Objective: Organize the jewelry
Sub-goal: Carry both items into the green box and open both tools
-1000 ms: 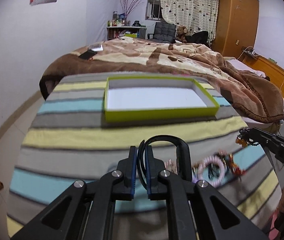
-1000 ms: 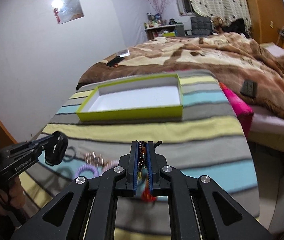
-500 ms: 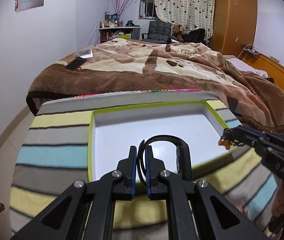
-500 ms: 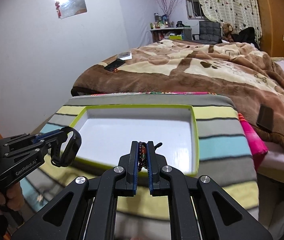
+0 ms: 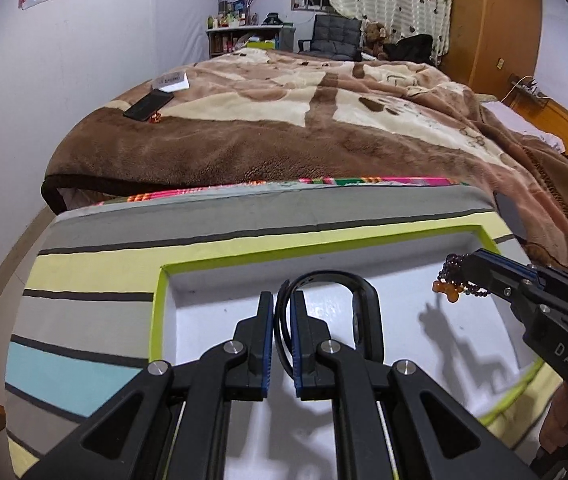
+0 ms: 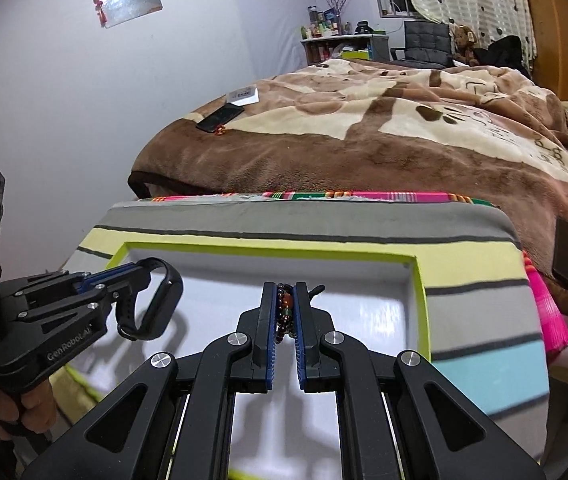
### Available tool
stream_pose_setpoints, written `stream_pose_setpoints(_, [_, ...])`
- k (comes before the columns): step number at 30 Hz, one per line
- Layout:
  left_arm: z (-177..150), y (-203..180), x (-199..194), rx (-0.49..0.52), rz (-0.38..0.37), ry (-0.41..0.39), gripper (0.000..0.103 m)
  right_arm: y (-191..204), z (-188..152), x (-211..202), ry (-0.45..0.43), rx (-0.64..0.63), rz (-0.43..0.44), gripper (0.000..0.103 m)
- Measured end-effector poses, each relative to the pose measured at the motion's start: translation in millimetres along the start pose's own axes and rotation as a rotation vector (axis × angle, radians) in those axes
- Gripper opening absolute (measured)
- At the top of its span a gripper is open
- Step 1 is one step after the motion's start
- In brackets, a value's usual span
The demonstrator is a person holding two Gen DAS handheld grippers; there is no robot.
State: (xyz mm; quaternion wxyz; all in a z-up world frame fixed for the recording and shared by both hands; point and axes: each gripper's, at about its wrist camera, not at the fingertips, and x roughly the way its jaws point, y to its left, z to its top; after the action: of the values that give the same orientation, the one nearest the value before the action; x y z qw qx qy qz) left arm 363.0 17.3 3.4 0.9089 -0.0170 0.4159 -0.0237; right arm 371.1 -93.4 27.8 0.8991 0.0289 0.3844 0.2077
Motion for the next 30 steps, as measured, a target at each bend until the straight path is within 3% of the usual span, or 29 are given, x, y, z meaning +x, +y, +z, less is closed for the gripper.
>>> stream_pose_setpoints(12, [1.6,1.9,21.7,-0.022,-0.016,0.029,0.010,-0.5,0.1,27.2,0.055,-0.001,0.000,0.009])
stream_pose_setpoints(15, [1.8,3.4,18.5,-0.027,-0.018,0.022,0.016,0.0,-0.8,25.0,0.057,0.001,0.004,0.017])
stream_pose_setpoints(18, [1.0,4.9,10.2,-0.037,-0.031,0.004,0.024,1.8,-2.3,16.4,0.046,0.004,0.011,0.024])
stream_pose_setpoints(30, [-28.6,0.1,-62.2,-0.013,-0.052,-0.109,0.024,18.1,-30.1,-54.9,-0.034,-0.010,-0.016,0.024])
